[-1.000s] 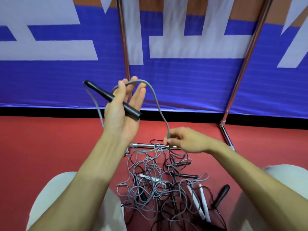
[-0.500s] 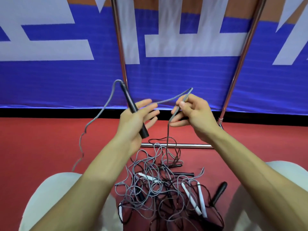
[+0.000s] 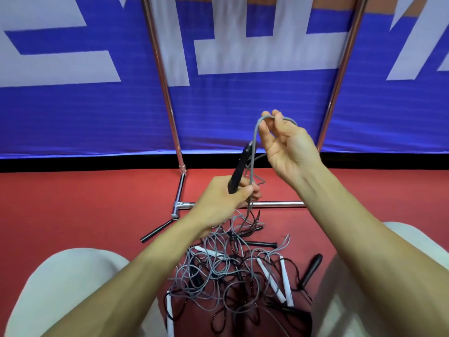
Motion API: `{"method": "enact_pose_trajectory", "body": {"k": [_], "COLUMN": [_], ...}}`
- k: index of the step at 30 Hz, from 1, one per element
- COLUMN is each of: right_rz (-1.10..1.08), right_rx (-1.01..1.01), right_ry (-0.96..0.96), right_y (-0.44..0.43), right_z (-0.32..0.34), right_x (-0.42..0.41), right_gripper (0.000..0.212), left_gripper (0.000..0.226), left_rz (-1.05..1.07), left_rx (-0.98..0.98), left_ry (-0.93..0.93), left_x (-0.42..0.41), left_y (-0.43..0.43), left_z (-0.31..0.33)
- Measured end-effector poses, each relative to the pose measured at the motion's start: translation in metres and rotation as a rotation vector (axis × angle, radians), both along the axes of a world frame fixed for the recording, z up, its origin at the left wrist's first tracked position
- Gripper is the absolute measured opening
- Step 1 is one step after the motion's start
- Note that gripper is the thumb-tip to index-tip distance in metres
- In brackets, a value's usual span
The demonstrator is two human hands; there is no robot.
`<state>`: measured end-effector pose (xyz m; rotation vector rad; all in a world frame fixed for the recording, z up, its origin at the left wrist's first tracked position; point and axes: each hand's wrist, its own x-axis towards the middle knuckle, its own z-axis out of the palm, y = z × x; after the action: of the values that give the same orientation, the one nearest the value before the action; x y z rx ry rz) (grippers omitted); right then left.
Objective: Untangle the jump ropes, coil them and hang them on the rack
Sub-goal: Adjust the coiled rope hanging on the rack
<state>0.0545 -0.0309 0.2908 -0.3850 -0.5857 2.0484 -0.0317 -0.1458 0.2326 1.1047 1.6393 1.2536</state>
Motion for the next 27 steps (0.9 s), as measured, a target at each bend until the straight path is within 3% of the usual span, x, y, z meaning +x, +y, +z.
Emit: {"method": "enact_pose_trajectory", "body": {"k": [3, 6, 12, 15, 19, 22, 24, 27], "right_rz": [-0.020, 0.015, 0.264, 0.433, 0.661, 0.707, 0.580, 0.325], "right_rx": [-0.033, 0.104, 0.537, 0.731, 1.191, 1.454, 1.409, 1.057], "right_ry": [-0.147, -0.443, -0.845, -0.924, -1.159, -1.366, -1.389, -1.256], "right_y": [0.009, 0.011, -0.002, -0.012, -0.021, -0.022, -0.024, -0.022], "right_z": [-0.004, -0.012, -0.022, -0.034, -0.058, -0.076, -0.082, -0.081], "right_x": [0.002, 0.004, -0.006, -0.015, -0.023, -0.027, -0.031, -0.034], "right_gripper": [0.013, 0.014, 0.026, 0.035, 0.017, 0.018, 0.022, 0.024], "left_gripper": [0.018, 0.013, 0.013, 0.014, 0.017, 0.018, 0.018, 0.018], "left_rz": [0.052, 0.117, 0.252, 0.270, 0.225, 0.198, 0.231, 0.314], "left_rx": [0.045, 0.166, 0.422, 0.516, 0.655, 0.733, 0.752, 0.746], "left_ry": [-0.068, -0.184, -0.520, -0.695, -0.898, -0.987, -1.016, -1.045], "left_x": [0.004, 0.002, -0.010, -0.019, -0.032, -0.039, -0.043, -0.050], "left_y": [0.000, -0.001, -0.009, -0.015, -0.026, -0.032, -0.033, -0.031], "left_z": [0.003, 0.015, 0.048, 0.060, 0.077, 0.083, 0.083, 0.078]}}
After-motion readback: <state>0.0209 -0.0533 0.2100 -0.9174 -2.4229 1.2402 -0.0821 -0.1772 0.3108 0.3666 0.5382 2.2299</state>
